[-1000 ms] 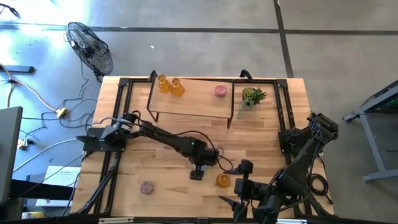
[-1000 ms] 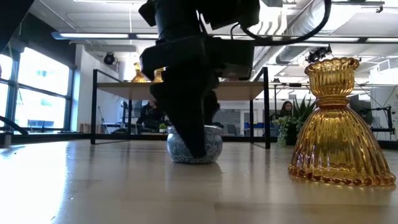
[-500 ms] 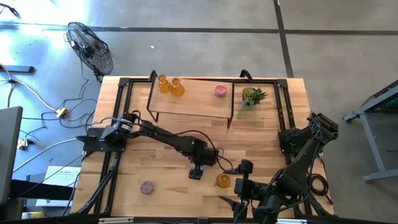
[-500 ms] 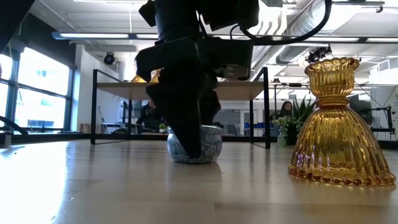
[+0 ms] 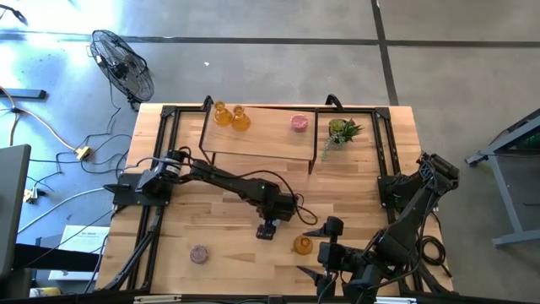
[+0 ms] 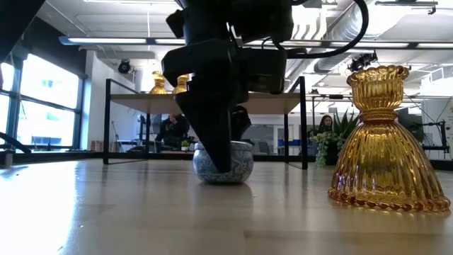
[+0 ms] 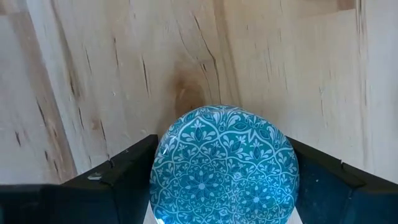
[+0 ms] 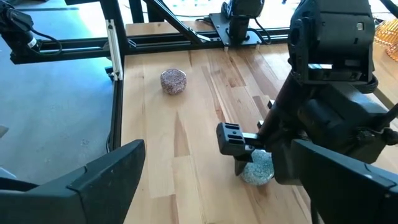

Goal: Pick & Place candle stick holders
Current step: Put the blue scented candle on the shelf

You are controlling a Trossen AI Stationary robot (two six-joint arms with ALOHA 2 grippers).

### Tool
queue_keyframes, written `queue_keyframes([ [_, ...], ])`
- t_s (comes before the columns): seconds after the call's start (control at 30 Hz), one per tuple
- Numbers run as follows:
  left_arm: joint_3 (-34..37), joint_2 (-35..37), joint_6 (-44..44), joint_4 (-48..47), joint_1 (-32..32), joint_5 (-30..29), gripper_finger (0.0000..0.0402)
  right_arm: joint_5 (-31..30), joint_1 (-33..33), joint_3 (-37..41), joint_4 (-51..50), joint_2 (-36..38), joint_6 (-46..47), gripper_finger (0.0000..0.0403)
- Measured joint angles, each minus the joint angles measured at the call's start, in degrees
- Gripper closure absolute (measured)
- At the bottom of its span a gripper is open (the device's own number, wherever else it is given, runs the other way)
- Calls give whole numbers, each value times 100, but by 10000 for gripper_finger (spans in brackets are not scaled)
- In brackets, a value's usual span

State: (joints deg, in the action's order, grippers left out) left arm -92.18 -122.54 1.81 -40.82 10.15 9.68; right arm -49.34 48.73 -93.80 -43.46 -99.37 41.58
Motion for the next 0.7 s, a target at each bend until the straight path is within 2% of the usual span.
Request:
queue_keyframes([
  [0.13,-13,24,-22,-277,36,-16,111,2,4,0,7,0,0,7],
  [0.23,-137,24,-141,-935,63,127,111,8,11,0,121,-2,-74,7],
  [0.57,-166,28,-504,-1176,28,463,111,-127,337,0,1288,-2,-980,7],
  [0.7,-166,28,-759,-1044,-65,927,111,-363,561,0,1634,-2,-1153,7],
])
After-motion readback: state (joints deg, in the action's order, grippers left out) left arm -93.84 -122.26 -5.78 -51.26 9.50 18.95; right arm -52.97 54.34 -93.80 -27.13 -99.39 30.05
